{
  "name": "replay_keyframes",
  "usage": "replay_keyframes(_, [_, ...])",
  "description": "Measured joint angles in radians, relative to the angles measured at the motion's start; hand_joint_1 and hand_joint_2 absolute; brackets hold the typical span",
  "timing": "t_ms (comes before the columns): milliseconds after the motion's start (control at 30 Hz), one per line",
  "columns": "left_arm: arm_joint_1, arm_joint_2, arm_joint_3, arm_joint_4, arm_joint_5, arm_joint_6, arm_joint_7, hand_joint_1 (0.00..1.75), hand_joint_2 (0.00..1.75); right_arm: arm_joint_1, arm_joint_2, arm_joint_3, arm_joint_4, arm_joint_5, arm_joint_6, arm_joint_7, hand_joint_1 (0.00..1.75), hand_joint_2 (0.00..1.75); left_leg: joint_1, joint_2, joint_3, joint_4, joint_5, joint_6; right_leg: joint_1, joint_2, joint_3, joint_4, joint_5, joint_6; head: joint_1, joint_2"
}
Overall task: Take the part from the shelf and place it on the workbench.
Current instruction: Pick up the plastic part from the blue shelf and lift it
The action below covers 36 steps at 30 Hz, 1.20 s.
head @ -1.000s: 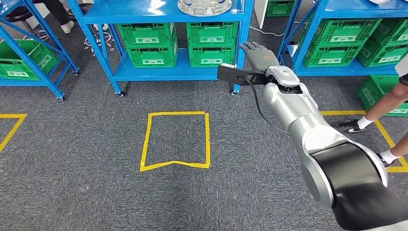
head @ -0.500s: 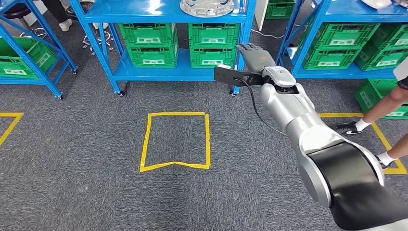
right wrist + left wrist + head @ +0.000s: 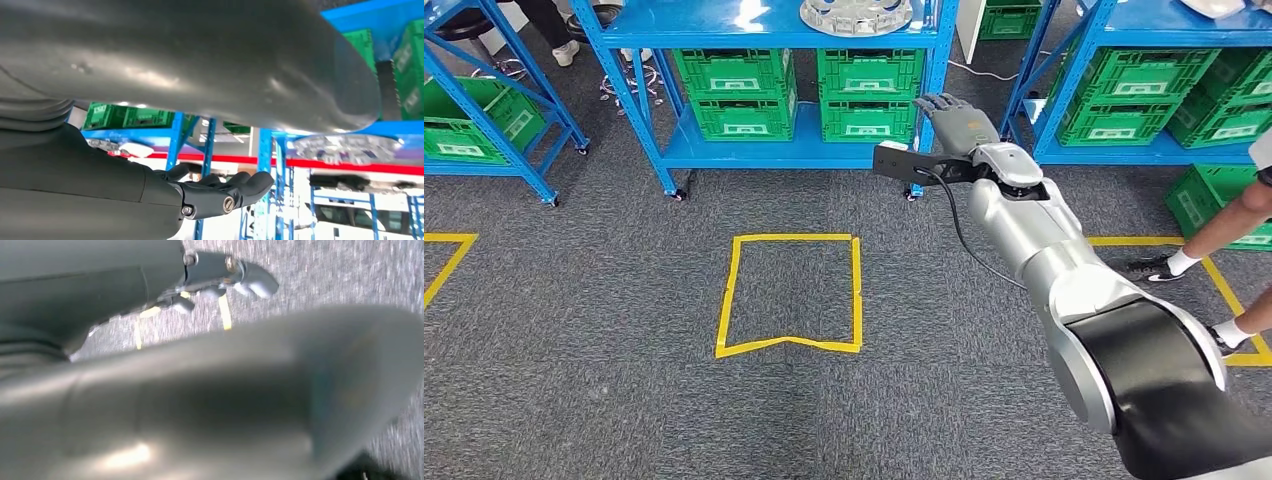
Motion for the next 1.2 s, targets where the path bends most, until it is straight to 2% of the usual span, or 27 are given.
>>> replay_keyframes(67, [0.002,0.002,0.000,-0.001,0.000,0.000,-0.004,0.00,0.00,0.008,-0.005,0.005,-0.004,-0.004,-0.003,-0.004,0.00,0.00,0.004,0.003,-0.039,0.078,-0.025,-0.011,-0.006,-0.001,0.021,-0.005,-0.008,-0.011,-0.003,0.000])
replay_keyframes(133, [0.003,0.004,0.000,0.000,0.000,-0.001,-0.005,0.00,0.00,0.015,-0.006,0.013,-0.005,-0.009,-0.003,-0.003,0.00,0.00,0.007,0.004,-0.120,0.207,-0.060,-0.020,-0.008,-0.001,0.039,-0.005,-0.025,-0.015,-0.004,0.000])
replay_keyframes(167, [0.004,0.005,0.000,0.000,0.000,-0.001,-0.005,0.00,0.00,0.020,-0.006,0.016,-0.005,-0.011,-0.003,-0.003,0.00,0.00,0.009,0.004,-0.156,0.252,-0.060,-0.022,-0.008,-0.001,0.050,-0.005,-0.034,-0.014,-0.004,0.000])
replay_keyframes(200, [0.006,0.006,0.000,0.000,0.000,-0.001,-0.005,0.00,0.00,0.025,-0.006,0.019,-0.005,-0.013,-0.003,-0.003,0.00,0.00,0.009,0.004,-0.177,0.261,-0.040,-0.024,-0.009,0.000,0.064,-0.004,-0.046,-0.012,-0.004,0.000])
replay_keyframes(233, [0.007,0.006,0.000,0.001,0.000,-0.001,-0.005,0.00,0.00,0.029,-0.006,0.021,-0.005,-0.013,-0.002,-0.003,0.00,0.00,0.009,0.004,-0.179,0.232,0.000,-0.024,-0.011,0.001,0.079,-0.004,-0.058,-0.009,-0.004,0.000])
replay_keyframes(267, [0.008,0.006,0.000,0.001,0.000,-0.001,-0.005,0.00,0.00,0.030,-0.006,0.023,-0.005,-0.014,-0.002,-0.003,0.00,0.00,0.009,0.005,-0.162,0.168,0.053,-0.024,-0.013,0.001,0.097,-0.005,-0.071,-0.004,-0.004,0.000])
replay_keyframes(300, [0.010,0.006,0.000,0.001,0.000,-0.001,-0.005,0.00,0.00,0.030,-0.006,0.025,-0.006,-0.014,-0.002,-0.003,0.00,0.00,0.008,0.007,-0.140,0.107,0.092,-0.023,-0.015,0.001,0.111,-0.007,-0.084,0.002,-0.005,0.000])
replay_keyframes(333, [0.011,0.006,0.000,0.002,0.000,-0.001,-0.006,0.00,0.00,0.028,-0.006,0.027,-0.007,-0.014,-0.002,-0.002,0.00,0.00,0.005,0.008,-0.114,0.052,0.111,-0.020,-0.016,0.001,0.121,-0.011,-0.094,0.008,-0.008,0.000])
replay_keyframes(367, [0.011,0.006,0.000,0.002,0.000,-0.001,-0.006,0.00,0.00,0.026,-0.006,0.028,-0.008,-0.014,-0.002,-0.002,0.00,0.00,0.002,0.009,-0.095,0.017,0.112,-0.014,-0.015,0.002,0.128,-0.017,-0.102,0.015,-0.010,0.000])
replay_keyframes(400, [0.010,0.006,0.000,0.003,0.000,-0.001,-0.006,0.00,0.00,0.026,-0.006,0.030,-0.009,-0.015,-0.002,-0.002,0.00,0.00,-0.001,0.009,-0.085,0.005,0.095,-0.005,-0.013,0.002,0.135,-0.024,-0.103,0.021,-0.013,0.000])
replay_keyframes(467, [0.009,0.006,0.000,0.002,0.000,-0.001,-0.006,0.00,0.00,0.027,-0.006,0.033,-0.011,-0.015,-0.002,-0.002,0.00,0.00,-0.001,0.008,-0.068,-0.011,0.073,0.018,-0.011,0.003,0.134,-0.012,-0.090,0.033,-0.013,0.000])
replay_keyframes(500, [0.010,0.007,0.000,0.002,0.000,-0.001,-0.006,0.00,0.00,0.028,-0.006,0.034,-0.013,-0.015,-0.002,-0.002,0.00,0.00,0.000,0.007,-0.058,-0.017,0.065,0.026,-0.012,0.003,0.119,0.022,-0.074,0.037,-0.011,0.000])
replay_keyframes(567, [0.013,0.008,0.000,0.002,0.000,-0.001,-0.006,0.00,0.00,0.032,-0.007,0.035,-0.014,-0.015,-0.002,-0.003,0.00,0.00,0.001,0.003,-0.029,-0.029,0.048,0.040,-0.010,0.002,0.043,0.140,-0.054,0.037,-0.007,0.000])
replay_keyframes(600, [0.014,0.008,0.000,0.002,0.000,-0.001,-0.006,0.00,0.00,0.037,-0.008,0.036,-0.014,-0.015,-0.002,-0.003,0.00,0.00,-0.001,0.001,-0.012,-0.034,0.037,0.044,-0.008,0.003,-0.006,0.202,-0.065,0.035,-0.006,0.000])
replay_keyframes(667, [0.016,0.008,0.000,0.003,0.000,-0.001,-0.006,0.00,0.00,0.049,-0.011,0.038,-0.014,-0.015,-0.002,-0.002,0.00,0.00,-0.004,-0.007,0.025,-0.040,0.011,0.048,-0.002,0.003,-0.094,0.274,-0.129,0.031,-0.006,0.000])
replay_keyframes(700, [0.018,0.008,0.000,0.003,0.000,-0.001,-0.006,0.00,0.00,0.054,-0.012,0.038,-0.014,-0.015,-0.002,-0.002,0.00,0.00,-0.006,-0.010,0.046,-0.042,-0.005,0.048,0.000,0.003,-0.123,0.274,-0.159,0.029,-0.005,0.000])
replay_keyframes(733, [0.020,0.008,0.000,0.003,0.000,-0.001,-0.006,0.00,0.00,0.055,-0.013,0.038,-0.014,-0.015,-0.002,-0.002,0.00,0.00,-0.009,-0.013,0.068,-0.042,-0.021,0.048,0.003,0.003,-0.140,0.250,-0.169,0.025,-0.006,0.000])
replay_keyframes(767, [0.020,0.008,0.000,0.003,0.000,-0.001,-0.006,0.00,0.00,0.056,-0.014,0.039,-0.014,-0.015,-0.002,-0.002,0.00,0.00,-0.011,-0.014,0.092,-0.042,-0.039,0.048,0.005,0.003,-0.146,0.204,-0.147,0.019,-0.006,0.000])
replay_keyframes(867, [0.020,0.008,0.000,0.004,0.000,-0.001,-0.008,0.00,0.00,0.059,-0.020,0.040,-0.013,-0.019,0.000,0.001,0.00,0.00,-0.016,-0.017,0.149,-0.041,-0.098,0.042,0.016,0.002,-0.143,0.036,0.073,0.004,-0.007,0.000])
replay_keyframes(900, [0.020,0.008,0.000,0.004,0.000,-0.001,-0.009,0.00,0.00,0.059,-0.020,0.042,-0.013,-0.020,0.002,0.004,0.00,0.00,-0.016,-0.017,0.164,-0.043,-0.113,0.037,0.021,0.003,-0.138,0.011,0.119,0.000,-0.007,0.000])
replay_keyframes(933, [0.019,0.008,0.000,0.004,0.000,-0.002,-0.010,0.00,0.00,0.056,-0.019,0.043,-0.015,-0.022,0.004,0.008,0.00,0.00,-0.016,-0.017,0.177,-0.038,-0.116,0.031,0.024,0.005,-0.132,0.004,0.123,-0.004,-0.006,0.000])
replay_keyframes(967, [0.017,0.009,0.000,0.003,-0.002,-0.002,-0.010,0.00,0.00,0.047,-0.017,0.046,-0.016,-0.025,0.006,0.012,0.00,0.00,-0.016,-0.016,0.179,-0.023,-0.110,0.024,0.023,0.008,-0.118,0.004,0.107,-0.010,-0.005,0.000])
replay_keyframes(1000, [0.015,0.009,0.000,0.002,-0.004,-0.003,-0.010,0.00,0.00,0.035,-0.015,0.048,-0.018,-0.027,0.008,0.015,0.00,0.00,-0.016,-0.013,0.169,0.012,-0.092,0.017,0.020,0.011,-0.102,0.002,0.095,-0.017,-0.005,0.000])
replay_keyframes(1033, [0.012,0.009,0.000,0.001,-0.006,-0.003,-0.009,0.00,0.00,0.023,-0.013,0.051,-0.019,-0.031,0.010,0.017,0.00,0.00,-0.016,-0.010,0.141,0.067,-0.066,0.009,0.017,0.012,-0.084,-0.001,0.082,-0.023,-0.007,0.000])
replay_keyframes(1100, [0.007,0.006,0.000,0.001,-0.011,-0.003,-0.007,0.00,0.00,0.010,-0.012,0.057,-0.019,-0.035,0.015,0.017,0.00,0.00,-0.012,-0.003,0.047,0.193,-0.045,-0.004,0.012,0.013,-0.038,-0.004,0.050,-0.030,-0.012,0.000])
replay_keyframes(1133, [0.005,0.006,0.000,0.001,-0.012,-0.003,-0.006,0.00,0.00,0.009,-0.012,0.059,-0.019,-0.038,0.018,0.016,0.00,0.00,-0.009,-0.001,-0.004,0.237,-0.065,-0.008,0.010,0.013,-0.015,-0.005,0.031,-0.031,-0.014,0.000])
replay_keyframes(1200, [0.007,0.006,0.000,0.001,-0.012,-0.003,-0.004,0.00,0.00,0.010,-0.012,0.063,-0.019,-0.042,0.023,0.015,0.00,0.00,-0.005,0.001,-0.090,0.263,-0.150,-0.012,0.006,0.014,0.036,-0.007,-0.011,-0.031,-0.015,0.000])
